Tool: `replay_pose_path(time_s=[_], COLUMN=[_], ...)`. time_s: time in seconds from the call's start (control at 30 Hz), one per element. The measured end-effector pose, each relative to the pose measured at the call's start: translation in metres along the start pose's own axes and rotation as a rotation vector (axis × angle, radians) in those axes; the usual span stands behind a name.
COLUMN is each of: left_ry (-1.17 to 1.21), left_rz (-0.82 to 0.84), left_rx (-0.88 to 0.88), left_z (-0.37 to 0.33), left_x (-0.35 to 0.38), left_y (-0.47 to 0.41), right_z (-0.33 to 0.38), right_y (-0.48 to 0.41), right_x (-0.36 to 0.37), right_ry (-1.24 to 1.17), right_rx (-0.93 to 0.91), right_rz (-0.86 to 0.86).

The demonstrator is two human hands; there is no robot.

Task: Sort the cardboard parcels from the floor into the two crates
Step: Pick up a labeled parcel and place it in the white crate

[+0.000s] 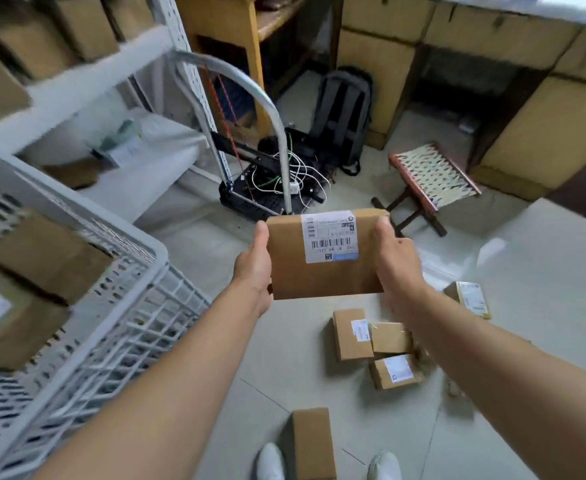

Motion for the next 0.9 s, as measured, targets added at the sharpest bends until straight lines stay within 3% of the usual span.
replay_pose_path(time_s=[0.2, 0.4, 0.77, 0.9], left_ry=[0.038, 0.066, 0.206, 0.392], left_rz=[0.069, 0.063, -0.098, -0.187], left_rx=[0.116, 0.220, 0.492, 0.430], left_z=[-0.077, -0.105, -0.074, -0.049], left_x=[-0.020, -0.059, -0.138, -0.174], left_y=[0.114, 0.191, 0.279, 0.300], right_z=[0.088, 0.131, 0.146, 0.134], right_y=[0.081, 0.149, 0.222, 0.249], right_x=[-0.027, -0.038, -0.031, -0.008], right_ry=[-0.138, -0.200, -0.198, -0.190], right_rx=[-0.085, -0.139, -0.121, -0.095], right_rz=[-0.012, 0.029, 0.319, 0.445])
Point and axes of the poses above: each hand's wrist, its own y-axis away from the middle knuckle, its own x-axis out of the palm, z = x × y, the point moved 7 cm from there along -y, towards the middle knuckle, and after that the axes turned 5 degrees about -x, right-handed, at the moved point
